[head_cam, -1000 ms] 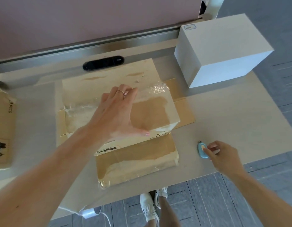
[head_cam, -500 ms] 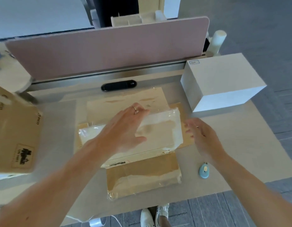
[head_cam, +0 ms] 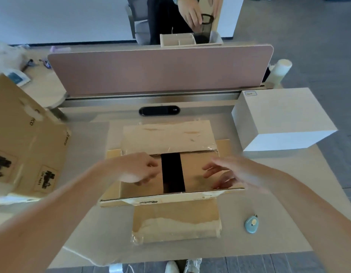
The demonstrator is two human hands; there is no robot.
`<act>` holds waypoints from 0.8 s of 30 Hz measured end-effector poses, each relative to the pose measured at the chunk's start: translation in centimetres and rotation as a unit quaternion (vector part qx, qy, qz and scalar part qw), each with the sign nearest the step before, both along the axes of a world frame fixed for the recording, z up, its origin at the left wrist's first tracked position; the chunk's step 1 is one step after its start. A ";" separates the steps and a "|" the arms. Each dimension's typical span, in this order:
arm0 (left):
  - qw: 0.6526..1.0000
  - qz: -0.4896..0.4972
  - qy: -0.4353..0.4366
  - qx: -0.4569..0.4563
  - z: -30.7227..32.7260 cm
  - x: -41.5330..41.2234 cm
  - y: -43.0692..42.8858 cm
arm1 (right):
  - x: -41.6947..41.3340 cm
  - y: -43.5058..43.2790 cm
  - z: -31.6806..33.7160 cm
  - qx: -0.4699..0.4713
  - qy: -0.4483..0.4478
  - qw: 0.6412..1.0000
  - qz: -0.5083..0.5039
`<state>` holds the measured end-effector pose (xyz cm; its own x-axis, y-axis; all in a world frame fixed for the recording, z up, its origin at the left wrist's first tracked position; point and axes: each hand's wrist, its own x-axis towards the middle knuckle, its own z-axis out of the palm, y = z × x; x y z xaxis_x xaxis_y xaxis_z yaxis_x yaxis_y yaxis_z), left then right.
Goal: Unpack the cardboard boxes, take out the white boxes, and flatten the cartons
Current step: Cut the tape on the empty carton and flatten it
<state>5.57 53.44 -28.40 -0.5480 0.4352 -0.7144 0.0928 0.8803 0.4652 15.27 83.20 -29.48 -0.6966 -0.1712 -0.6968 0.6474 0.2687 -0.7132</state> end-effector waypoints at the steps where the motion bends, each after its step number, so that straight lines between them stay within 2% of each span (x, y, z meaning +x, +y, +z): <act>1: 0.998 -0.038 0.026 -0.034 -0.2 0.1 -0.1 | -0.4 -0.4 0.0 0.031 0.002 0.999 0.024; 2: 0.995 -0.064 0.057 -0.051 -0.2 0.5 -0.2 | -0.9 -0.6 0.0 0.065 0.003 0.996 0.056; 4: 0.994 -0.065 0.089 -0.025 0.2 1.1 -0.3 | -1.8 -1.0 0.2 0.101 0.010 0.989 0.108; 6: 0.994 -0.061 0.095 -0.003 0.6 1.4 -0.1 | -2.7 -1.1 0.0 0.092 0.018 0.989 0.118; 12: 0.978 -0.121 0.162 -0.060 0.4 1.8 -0.4 | -4.4 -0.7 0.2 0.132 0.094 0.977 0.138; 15: 0.974 -0.097 0.200 -0.052 0.2 2.0 -0.9 | -4.8 -0.1 0.9 0.163 0.165 0.966 0.117; 20: 0.954 -0.035 0.297 0.016 0.4 -0.2 -0.3 | -7.8 -0.2 3.1 0.224 0.272 0.931 0.095; 24: 0.946 -0.029 0.322 0.010 0.6 -3.5 -0.2 | -11.0 -0.7 3.0 0.282 0.302 0.904 0.106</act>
